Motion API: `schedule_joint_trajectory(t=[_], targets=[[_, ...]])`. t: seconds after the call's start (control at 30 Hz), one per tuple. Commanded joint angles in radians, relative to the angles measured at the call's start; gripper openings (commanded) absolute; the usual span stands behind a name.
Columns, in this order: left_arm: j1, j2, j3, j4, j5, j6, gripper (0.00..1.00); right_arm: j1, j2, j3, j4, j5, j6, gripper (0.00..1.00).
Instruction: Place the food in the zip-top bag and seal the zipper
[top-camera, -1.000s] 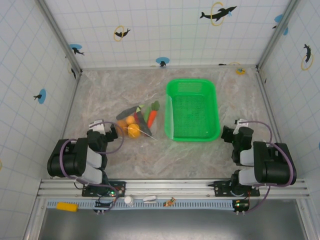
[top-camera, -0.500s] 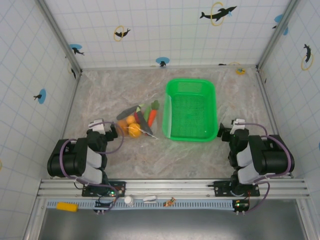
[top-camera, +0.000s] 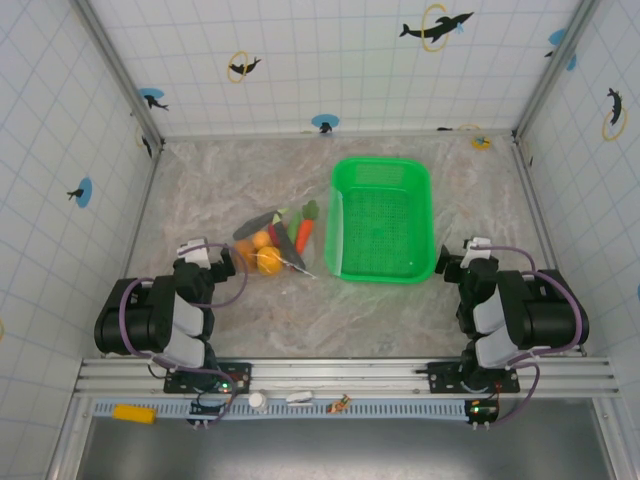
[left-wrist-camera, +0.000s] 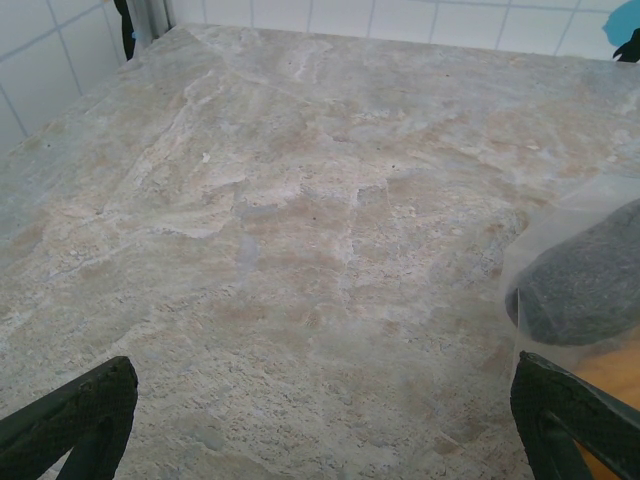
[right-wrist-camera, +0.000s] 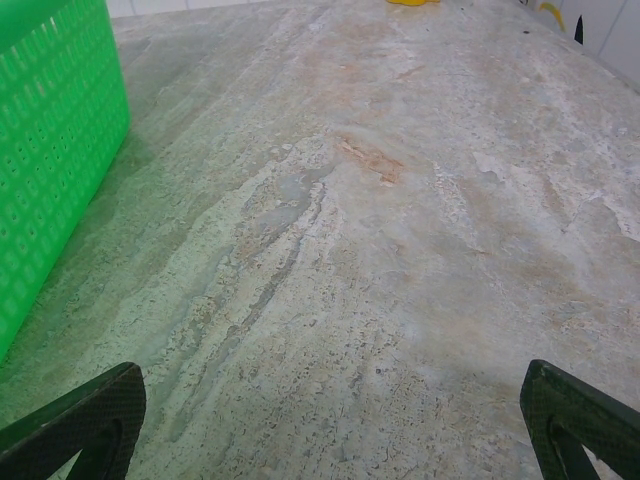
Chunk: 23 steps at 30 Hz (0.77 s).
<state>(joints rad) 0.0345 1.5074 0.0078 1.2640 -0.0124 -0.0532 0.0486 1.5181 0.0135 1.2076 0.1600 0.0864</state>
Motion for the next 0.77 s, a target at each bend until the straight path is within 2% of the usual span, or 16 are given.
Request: schedule_joint_trajectory(t=[0.0, 0.73], targets=[[0.008, 0.004, -0.002, 0.002, -0.01, -0.012, 0.98, 0.002, -0.001, -0.019, 0.055, 0.014, -0.009, 0.99], [0.008, 0.006, 0.0, -0.003, -0.007, -0.013, 0.98, 0.002, -0.001, -0.018, 0.058, 0.015, -0.01, 0.99]])
